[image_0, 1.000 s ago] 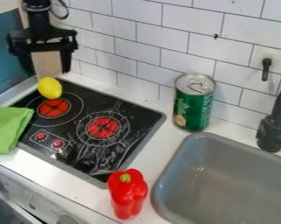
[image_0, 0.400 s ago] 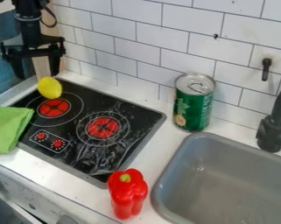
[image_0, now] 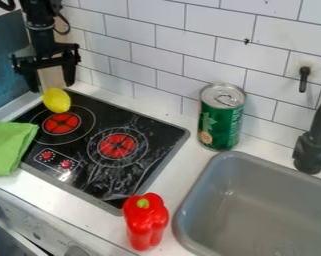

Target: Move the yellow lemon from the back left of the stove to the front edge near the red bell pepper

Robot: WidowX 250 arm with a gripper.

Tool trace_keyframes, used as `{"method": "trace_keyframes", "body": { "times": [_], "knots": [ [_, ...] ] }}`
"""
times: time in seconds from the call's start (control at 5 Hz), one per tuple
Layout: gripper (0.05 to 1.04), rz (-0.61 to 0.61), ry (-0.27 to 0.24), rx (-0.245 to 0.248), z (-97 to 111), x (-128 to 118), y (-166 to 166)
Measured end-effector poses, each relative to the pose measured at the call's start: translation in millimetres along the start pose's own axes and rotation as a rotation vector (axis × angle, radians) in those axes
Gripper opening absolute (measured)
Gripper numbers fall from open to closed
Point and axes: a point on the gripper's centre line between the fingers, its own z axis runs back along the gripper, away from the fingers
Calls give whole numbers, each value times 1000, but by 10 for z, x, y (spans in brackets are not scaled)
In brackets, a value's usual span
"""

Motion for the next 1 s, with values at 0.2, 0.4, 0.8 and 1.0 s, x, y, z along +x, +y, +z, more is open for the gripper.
{"method": "trace_keyframes", "body": {
  "times": [0.2, 0.4, 0.8, 1.0],
  "knots": [
    [999, 57, 29, 12, -131, 9, -24],
    [999, 90, 56, 29, -271, 10, -57],
    [960, 113, 90, 85, -497, -94, 12],
    [843, 101, 138, 47, -496, -197, -34]
  ]
}}
